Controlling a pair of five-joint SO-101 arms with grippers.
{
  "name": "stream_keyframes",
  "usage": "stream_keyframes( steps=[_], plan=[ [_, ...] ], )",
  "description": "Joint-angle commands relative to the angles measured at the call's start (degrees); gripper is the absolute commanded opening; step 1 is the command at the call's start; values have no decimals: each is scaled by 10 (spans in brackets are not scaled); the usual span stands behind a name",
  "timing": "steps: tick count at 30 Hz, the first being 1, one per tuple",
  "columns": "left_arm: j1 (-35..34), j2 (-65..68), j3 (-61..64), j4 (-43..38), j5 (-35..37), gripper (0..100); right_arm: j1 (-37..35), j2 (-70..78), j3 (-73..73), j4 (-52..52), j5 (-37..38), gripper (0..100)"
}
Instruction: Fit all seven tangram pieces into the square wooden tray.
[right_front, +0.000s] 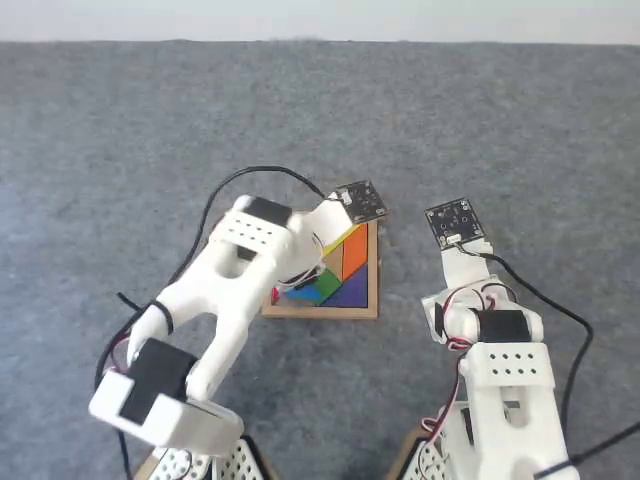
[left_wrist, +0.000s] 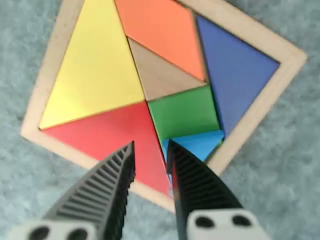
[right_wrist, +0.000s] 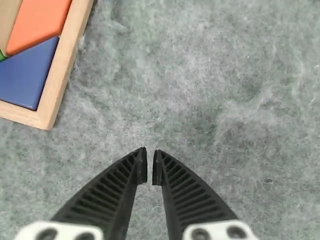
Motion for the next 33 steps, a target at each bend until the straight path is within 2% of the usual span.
stream_keyframes(
  steps=[1,7,17,22,27,33],
  plan=[
    [2,4,22,-21,11,101,-6,-19,-8,-3,7,40],
    [-51,2,43,-18,-23,100,-6,-19,-8,-3,7,40],
    [-57,-4,45,-21,-11,97,-6,-19,-8,-3,6,40],
    [-51,-105,40,-12,54,97,-6,-19,-8,-3,6,40],
    [-23,-248,137,-4,55,97,-6,-19,-8,-3,7,40],
    [-22,-265,211,-57,55,97,-6,-18,-8,-3,6,40]
  ],
)
